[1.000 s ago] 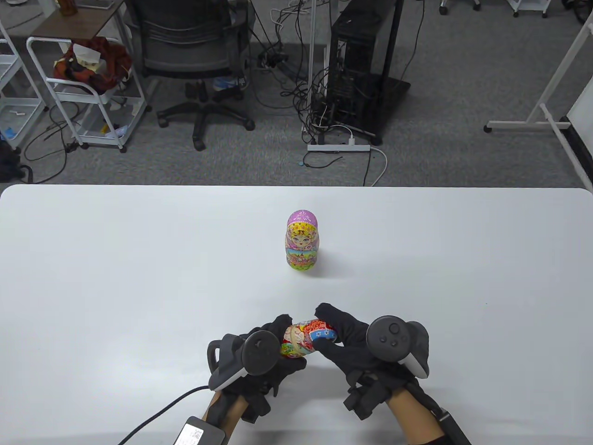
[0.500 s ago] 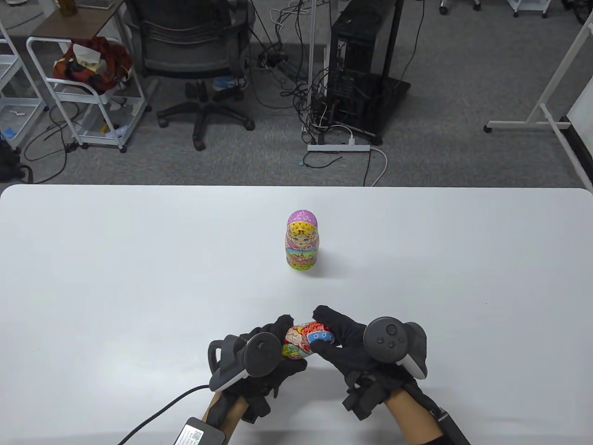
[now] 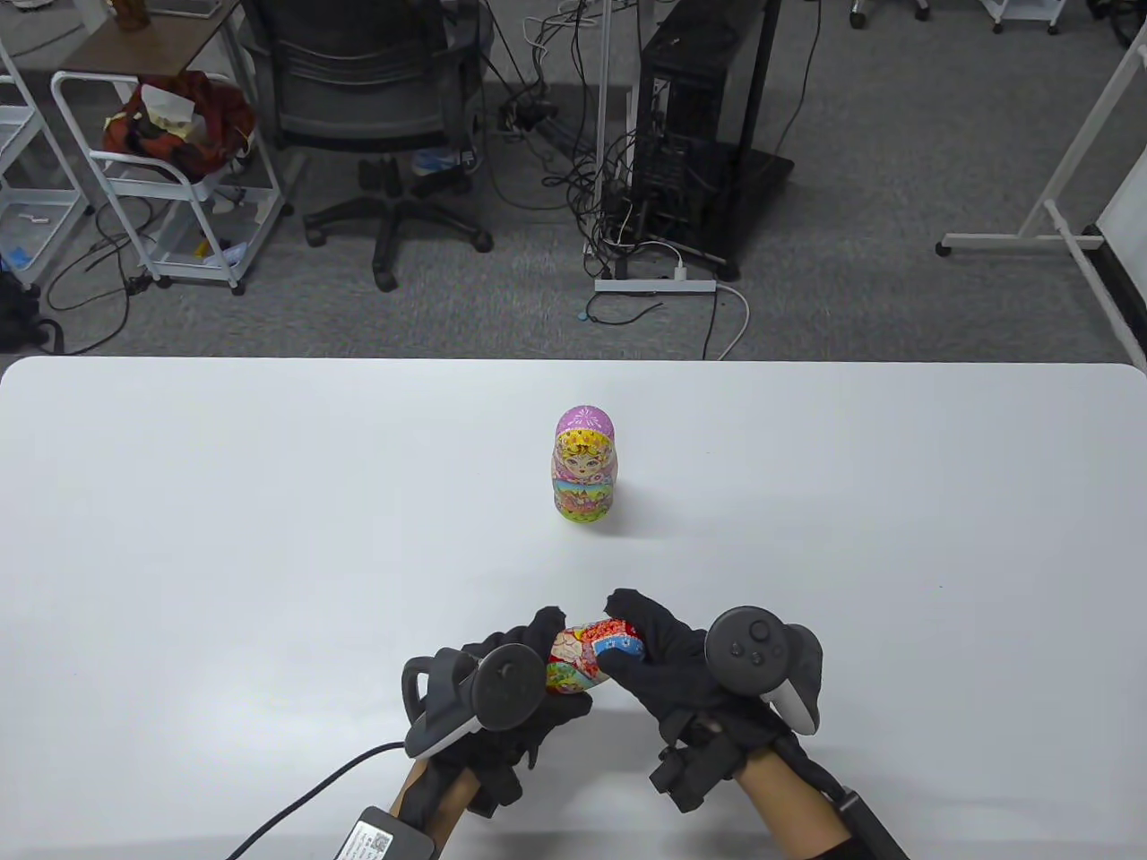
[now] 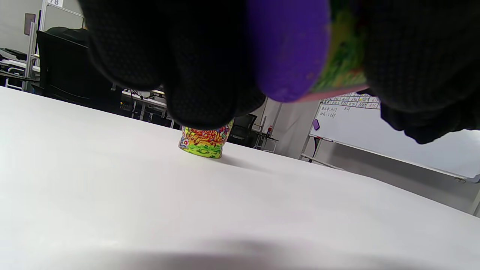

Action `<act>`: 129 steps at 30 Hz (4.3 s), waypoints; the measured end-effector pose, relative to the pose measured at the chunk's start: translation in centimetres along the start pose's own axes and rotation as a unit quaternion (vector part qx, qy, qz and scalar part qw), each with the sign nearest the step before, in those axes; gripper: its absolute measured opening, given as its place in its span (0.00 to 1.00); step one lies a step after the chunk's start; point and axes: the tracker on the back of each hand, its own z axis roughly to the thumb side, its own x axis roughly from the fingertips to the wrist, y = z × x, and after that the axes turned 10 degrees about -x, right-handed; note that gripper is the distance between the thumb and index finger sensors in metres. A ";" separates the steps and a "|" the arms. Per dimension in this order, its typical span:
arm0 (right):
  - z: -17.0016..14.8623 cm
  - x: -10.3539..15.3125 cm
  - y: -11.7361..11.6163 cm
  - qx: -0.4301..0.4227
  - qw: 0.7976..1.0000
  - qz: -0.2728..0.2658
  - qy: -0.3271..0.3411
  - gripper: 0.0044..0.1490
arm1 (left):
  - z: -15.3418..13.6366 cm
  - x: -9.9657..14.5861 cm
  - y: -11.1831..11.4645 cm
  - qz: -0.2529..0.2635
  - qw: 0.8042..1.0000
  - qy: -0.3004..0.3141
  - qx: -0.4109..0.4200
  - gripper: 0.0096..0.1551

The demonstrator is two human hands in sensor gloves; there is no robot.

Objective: Nest individual Russian dolls into a nested set

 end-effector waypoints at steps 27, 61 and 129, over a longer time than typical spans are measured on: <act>-3.5 1.1 9.7 0.318 0.898 -0.224 -0.207 0.42 | -4.8 -0.2 1.3 -0.045 0.984 -0.132 -0.114 0.64; 4.8 -14.6 1.8 0.266 0.928 -0.143 -0.220 0.52 | -5.1 -1.2 0.9 -0.060 0.990 -0.101 -0.082 0.62; 0.8 1.0 -0.2 -0.064 0.994 -0.087 -0.031 0.58 | -0.2 0.1 0.4 -0.002 1.000 0.016 -0.020 0.75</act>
